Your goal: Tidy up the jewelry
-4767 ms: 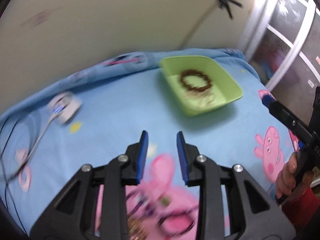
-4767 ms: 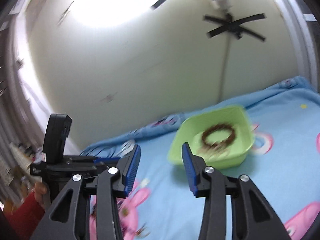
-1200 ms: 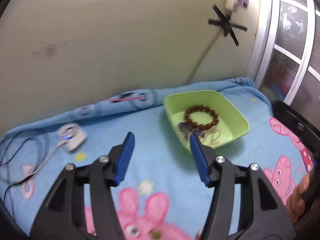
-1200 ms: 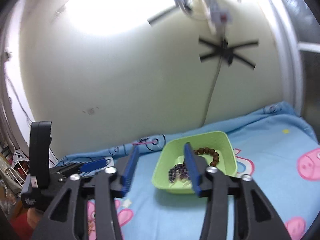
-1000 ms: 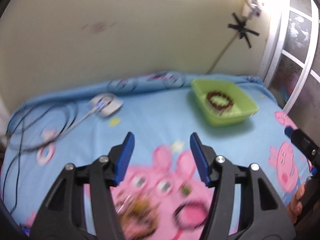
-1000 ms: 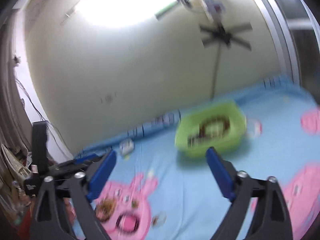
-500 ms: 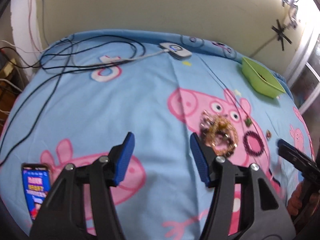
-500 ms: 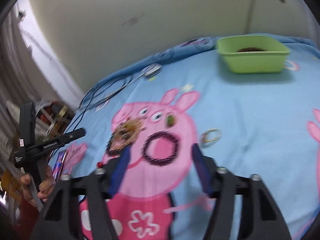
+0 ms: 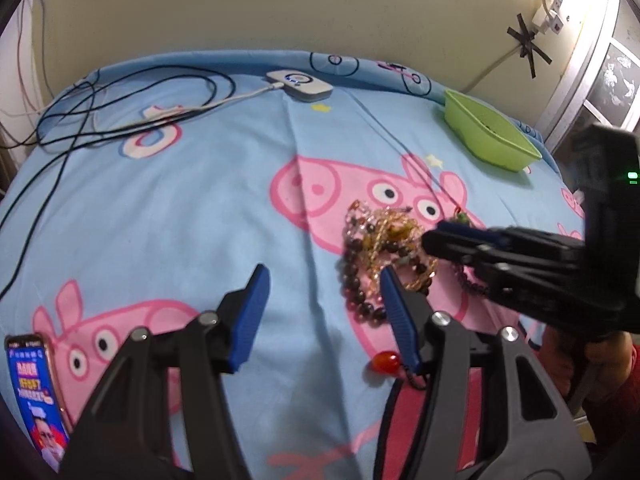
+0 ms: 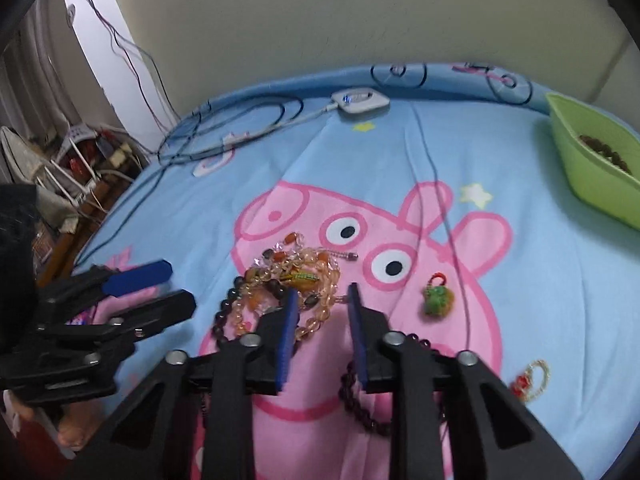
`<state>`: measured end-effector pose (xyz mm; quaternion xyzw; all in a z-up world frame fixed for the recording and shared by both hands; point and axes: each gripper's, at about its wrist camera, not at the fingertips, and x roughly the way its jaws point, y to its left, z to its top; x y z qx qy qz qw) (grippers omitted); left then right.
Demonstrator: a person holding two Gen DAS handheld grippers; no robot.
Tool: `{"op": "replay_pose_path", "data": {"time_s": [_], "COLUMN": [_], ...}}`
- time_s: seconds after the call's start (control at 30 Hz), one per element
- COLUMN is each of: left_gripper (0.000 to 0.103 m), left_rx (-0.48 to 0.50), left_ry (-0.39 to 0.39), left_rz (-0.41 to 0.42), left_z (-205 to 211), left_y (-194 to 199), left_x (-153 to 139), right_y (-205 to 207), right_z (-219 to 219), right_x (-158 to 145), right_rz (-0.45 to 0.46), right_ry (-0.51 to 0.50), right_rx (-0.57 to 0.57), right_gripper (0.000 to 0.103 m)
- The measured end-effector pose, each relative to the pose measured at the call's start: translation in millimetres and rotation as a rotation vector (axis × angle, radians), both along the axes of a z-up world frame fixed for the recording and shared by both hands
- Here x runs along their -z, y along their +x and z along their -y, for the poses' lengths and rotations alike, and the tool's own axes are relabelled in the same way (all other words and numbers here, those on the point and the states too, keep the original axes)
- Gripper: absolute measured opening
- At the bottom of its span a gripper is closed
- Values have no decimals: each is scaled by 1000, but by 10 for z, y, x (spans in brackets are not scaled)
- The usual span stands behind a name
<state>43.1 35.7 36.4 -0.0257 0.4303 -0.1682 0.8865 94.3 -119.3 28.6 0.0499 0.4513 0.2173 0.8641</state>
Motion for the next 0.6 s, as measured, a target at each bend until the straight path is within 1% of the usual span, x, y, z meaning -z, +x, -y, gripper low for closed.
{"op": "replay_pose_path", "data": {"time_s": [0.03,0.1,0.17,0.23,0.33,0.37,0.4,0.43,0.47,0.53,0.57,0.6], "left_gripper": [55,55,55,55,55,55,55,55,55,55,53,47], "left_rx": [7,22,39,46,64,70,83,92,107,95,90,91], "left_ry": [1,10,29,40,35,31,22,13,-13,-58,-84,-142], "left_rz": [5,10,12,12,9,7,-12,-27,-53,-108,-143,-200], "left_z": [16,46,77,83,92,105,136,155,178,166,149,119], "left_y": [-2,-4,-1,15,75,108,197,256,372,571,654,777], "left_x": [-9,-14,-3,5,-1,-5,-7,-2,6,60,95,148], "right_y": [-1,-83,-230,-356,-547,-580,-593,-592,-575,-554,-551,-545], "right_z": [14,78,201,367,646,737,788,846,878,885,867,839], "right_x": [36,35,-23,-46,-37,-27,-29,-38,-51,-86,-105,-118], "right_rz": [-19,5,55,62,60,52,48,48,47,59,67,70], "right_ry": [8,-1,-58,-78,-112,-105,-82,-38,-1,66,102,125], "right_rx": [-12,-19,9,39,101,126,140,155,170,181,177,166], "right_gripper": [0,0,0,0,0,0,0,0,0,0,0,0]}}
